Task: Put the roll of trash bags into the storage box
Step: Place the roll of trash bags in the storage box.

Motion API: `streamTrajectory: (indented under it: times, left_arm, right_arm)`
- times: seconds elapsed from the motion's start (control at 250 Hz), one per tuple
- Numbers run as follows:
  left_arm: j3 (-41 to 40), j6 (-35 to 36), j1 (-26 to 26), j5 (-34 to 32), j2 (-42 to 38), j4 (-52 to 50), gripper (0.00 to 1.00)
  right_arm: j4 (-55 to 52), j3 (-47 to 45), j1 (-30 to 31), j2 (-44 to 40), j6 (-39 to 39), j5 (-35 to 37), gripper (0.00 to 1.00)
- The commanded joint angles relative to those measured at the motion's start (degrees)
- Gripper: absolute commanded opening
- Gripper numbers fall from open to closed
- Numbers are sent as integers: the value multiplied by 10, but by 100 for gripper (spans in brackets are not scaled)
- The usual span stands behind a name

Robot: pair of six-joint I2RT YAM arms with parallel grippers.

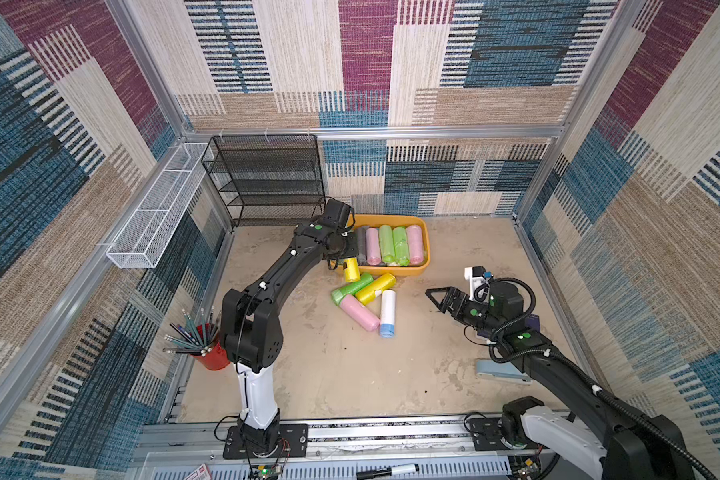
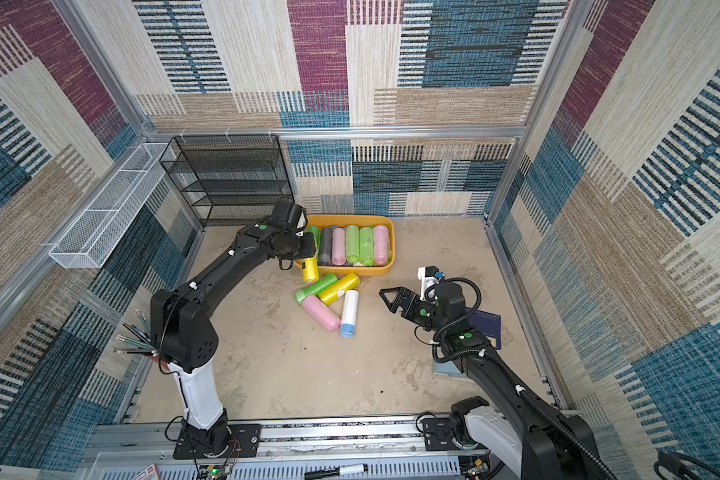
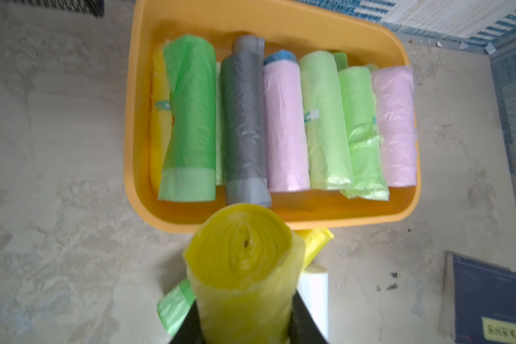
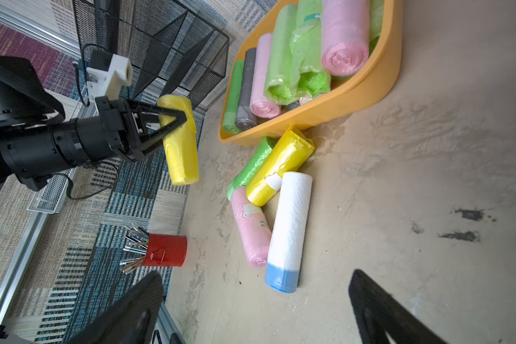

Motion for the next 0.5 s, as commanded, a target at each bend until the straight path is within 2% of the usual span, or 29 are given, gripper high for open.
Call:
streamTrajectory:
  times: [0.0, 0.308, 0.496]
  left_arm:
    - [79, 69, 7, -34, 47, -55, 20]
    - [252, 98, 18, -44, 165, -78, 20]
    - [307, 96, 18, -27, 216, -80, 20]
  right_arm:
    - [15, -3, 0, 9, -6, 9, 99]
    - [15, 1, 0, 32, -11, 20, 99]
    - [20, 3, 0, 53, -11, 18, 99]
